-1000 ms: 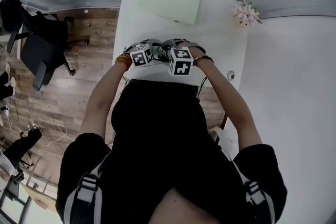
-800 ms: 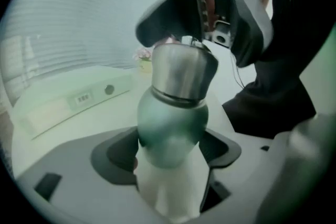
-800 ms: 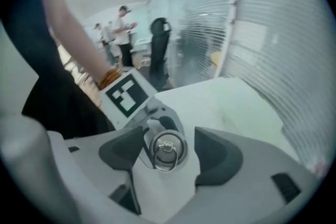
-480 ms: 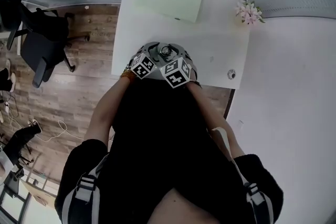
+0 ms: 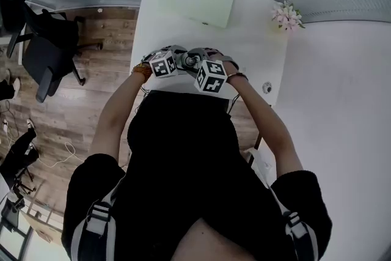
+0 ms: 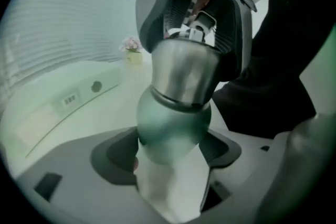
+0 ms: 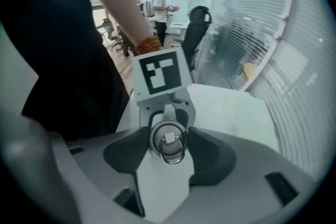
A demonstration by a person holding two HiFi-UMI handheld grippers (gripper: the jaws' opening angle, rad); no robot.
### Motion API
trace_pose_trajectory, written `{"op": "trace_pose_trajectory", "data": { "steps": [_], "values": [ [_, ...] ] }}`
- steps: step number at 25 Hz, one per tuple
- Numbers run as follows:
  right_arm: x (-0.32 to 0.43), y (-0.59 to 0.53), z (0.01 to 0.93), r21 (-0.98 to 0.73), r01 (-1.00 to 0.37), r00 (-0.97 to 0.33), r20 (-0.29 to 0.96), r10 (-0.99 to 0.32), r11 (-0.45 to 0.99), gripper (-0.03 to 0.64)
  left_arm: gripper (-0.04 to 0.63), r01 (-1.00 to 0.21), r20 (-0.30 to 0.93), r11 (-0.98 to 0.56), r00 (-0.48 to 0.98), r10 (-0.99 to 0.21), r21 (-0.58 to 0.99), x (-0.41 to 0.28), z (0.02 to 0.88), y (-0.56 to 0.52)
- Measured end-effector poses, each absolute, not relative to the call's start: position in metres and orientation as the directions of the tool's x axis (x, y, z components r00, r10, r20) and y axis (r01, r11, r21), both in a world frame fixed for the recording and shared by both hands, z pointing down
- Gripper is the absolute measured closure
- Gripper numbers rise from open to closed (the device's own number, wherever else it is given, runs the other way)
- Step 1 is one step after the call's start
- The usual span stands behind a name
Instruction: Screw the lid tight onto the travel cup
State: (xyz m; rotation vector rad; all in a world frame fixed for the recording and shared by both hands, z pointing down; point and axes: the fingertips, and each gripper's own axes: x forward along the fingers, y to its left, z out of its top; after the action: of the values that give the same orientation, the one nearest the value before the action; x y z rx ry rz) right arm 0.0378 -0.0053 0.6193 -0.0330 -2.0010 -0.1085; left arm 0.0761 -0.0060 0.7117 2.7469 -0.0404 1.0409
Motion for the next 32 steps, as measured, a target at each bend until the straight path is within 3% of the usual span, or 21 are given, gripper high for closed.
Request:
{"op": "trace_pose_trajectory", "data": {
  "steps": [3, 5, 7, 9, 12, 16, 19, 22, 26, 29, 32],
  "values": [
    [0.038, -0.002, 0.619, 0.054, 0.204, -0.403, 0.915, 0.033, 0.978, 0.379, 0.230, 0.042, 0.671, -0.979, 0.722, 0.167, 0.199, 0.076, 0.711, -0.003],
    [0.037, -0.002, 0.618, 0.055, 0.200, -0.411, 0.911, 0.033, 0.978, 0.376, 0.229, 0.056, 0.662, -0.977, 0.727, 0.180, 0.204, 0.075, 0.710, -0.003],
    [0.036, -0.006, 0.614, 0.061, 0.087, -0.468, 0.884, -0.013, 0.994, 0.356, 0.229, 0.000, 0.642, -0.979, 0.755, 0.132, 0.202, 0.076, 0.709, -0.003],
    [0.037, -0.014, 0.608, 0.016, -0.139, -0.550, 0.830, -0.091, 0.990, 0.314, 0.229, -0.102, 0.620, -0.974, 0.784, 0.046, 0.201, 0.076, 0.709, -0.004],
    [0.041, -0.019, 0.605, -0.085, -0.444, -0.587, 0.780, -0.218, 0.892, 0.308, 0.229, -0.269, 0.585, -0.943, 0.804, -0.107, 0.197, 0.073, 0.709, -0.009],
    [0.039, -0.019, 0.609, -0.076, -0.622, -0.516, 0.789, -0.334, 0.779, 0.320, 0.230, -0.467, 0.583, -0.865, 0.760, -0.287, 0.182, 0.069, 0.709, -0.011],
    [0.039, -0.026, 0.612, -0.059, -0.688, -0.457, 0.810, -0.368, 0.723, 0.338, 0.230, -0.528, 0.586, -0.829, 0.736, -0.339, 0.184, 0.068, 0.711, -0.010],
    [0.039, -0.028, 0.616, -0.044, -0.668, -0.435, 0.832, -0.343, 0.743, 0.336, 0.230, -0.513, 0.588, -0.838, 0.742, -0.322, 0.188, 0.069, 0.712, -0.011],
    [0.036, -0.025, 0.617, -0.047, -0.541, -0.475, 0.841, -0.259, 0.840, 0.339, 0.230, -0.491, 0.600, -0.851, 0.743, -0.296, 0.188, 0.070, 0.713, -0.012],
    [0.031, -0.020, 0.617, -0.018, -0.371, -0.496, 0.849, -0.182, 0.929, 0.339, 0.230, -0.418, 0.624, -0.888, 0.751, -0.218, 0.193, 0.069, 0.715, -0.010],
    [0.028, -0.010, 0.620, 0.005, -0.143, -0.487, 0.870, -0.075, 0.990, 0.339, 0.230, -0.250, 0.668, -0.948, 0.742, -0.056, 0.197, 0.068, 0.717, -0.004]
  ]
}}
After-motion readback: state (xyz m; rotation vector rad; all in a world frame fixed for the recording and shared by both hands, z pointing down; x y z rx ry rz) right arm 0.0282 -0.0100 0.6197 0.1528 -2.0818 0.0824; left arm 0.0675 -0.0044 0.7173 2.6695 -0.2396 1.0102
